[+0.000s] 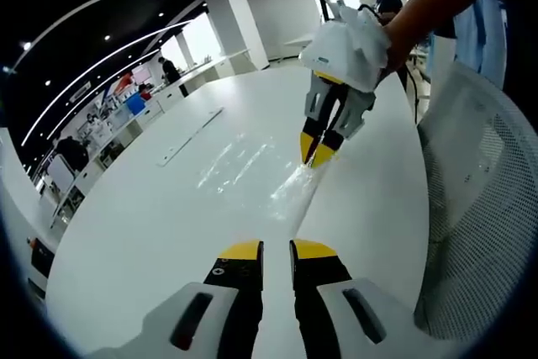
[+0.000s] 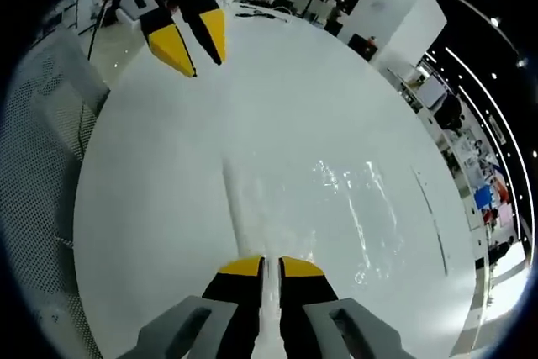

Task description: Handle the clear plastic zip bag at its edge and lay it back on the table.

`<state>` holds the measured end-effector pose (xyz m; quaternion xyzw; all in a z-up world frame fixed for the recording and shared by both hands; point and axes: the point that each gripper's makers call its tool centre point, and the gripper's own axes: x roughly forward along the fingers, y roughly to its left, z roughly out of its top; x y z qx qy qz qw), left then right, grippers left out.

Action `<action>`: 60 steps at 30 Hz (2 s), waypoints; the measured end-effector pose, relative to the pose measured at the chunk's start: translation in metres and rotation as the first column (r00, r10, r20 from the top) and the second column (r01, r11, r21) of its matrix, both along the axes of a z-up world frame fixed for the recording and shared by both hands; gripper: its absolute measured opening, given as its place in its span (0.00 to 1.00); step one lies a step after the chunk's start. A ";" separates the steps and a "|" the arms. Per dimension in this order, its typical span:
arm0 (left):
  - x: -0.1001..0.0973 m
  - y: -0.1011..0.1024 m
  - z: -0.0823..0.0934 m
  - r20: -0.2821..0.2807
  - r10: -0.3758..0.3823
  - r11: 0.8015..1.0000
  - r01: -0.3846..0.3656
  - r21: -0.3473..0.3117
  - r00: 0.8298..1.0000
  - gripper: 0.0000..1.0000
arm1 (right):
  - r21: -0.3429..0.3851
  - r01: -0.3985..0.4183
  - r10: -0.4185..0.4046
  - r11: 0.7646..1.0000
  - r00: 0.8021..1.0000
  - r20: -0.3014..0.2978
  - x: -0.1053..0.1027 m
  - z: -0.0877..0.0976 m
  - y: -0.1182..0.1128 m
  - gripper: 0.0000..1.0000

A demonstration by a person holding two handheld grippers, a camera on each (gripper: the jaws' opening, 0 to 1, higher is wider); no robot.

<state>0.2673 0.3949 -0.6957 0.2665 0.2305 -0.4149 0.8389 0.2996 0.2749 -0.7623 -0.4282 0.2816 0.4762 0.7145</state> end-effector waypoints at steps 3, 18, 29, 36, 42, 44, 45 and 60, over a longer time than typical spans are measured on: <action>0.002 0.001 0.001 0.002 0.007 1.000 -0.007 -0.002 1.000 0.10 | 0.010 -0.004 0.004 1.000 1.000 -0.015 -0.001 0.001 0.001 0.11; 0.001 0.000 0.006 0.004 0.023 1.000 -0.023 -0.020 1.000 0.11 | 0.149 0.134 -0.125 0.980 0.989 -0.074 0.000 0.016 -0.009 0.26; 0.003 0.000 0.011 0.007 0.057 0.997 -0.056 -0.053 0.998 0.21 | 0.268 0.229 -0.211 0.936 0.973 -0.094 -0.015 0.046 -0.021 0.29; 0.000 -0.001 0.014 -0.007 0.088 0.993 -0.088 -0.082 0.996 0.30 | 0.322 0.268 -0.249 0.908 0.963 -0.099 -0.022 0.057 -0.024 0.39; -0.004 0.000 0.017 -0.010 0.118 0.988 -0.119 -0.102 0.993 0.39 | 0.362 0.282 -0.265 0.888 0.959 -0.097 -0.024 0.065 -0.024 0.44; -0.005 0.001 0.018 -0.021 0.152 0.979 -0.154 -0.133 0.988 0.45 | 0.376 0.287 -0.271 0.881 0.958 -0.095 -0.027 0.069 -0.023 0.47; -0.006 0.001 0.018 -0.024 0.158 0.977 -0.160 -0.138 0.987 0.48 | 0.381 0.293 -0.277 0.877 0.956 -0.097 -0.026 0.069 -0.024 0.48; -0.016 0.012 0.008 -0.088 0.244 0.945 -0.257 -0.202 0.966 0.73 | 0.408 0.376 -0.358 0.832 0.926 -0.124 -0.040 0.065 -0.040 0.73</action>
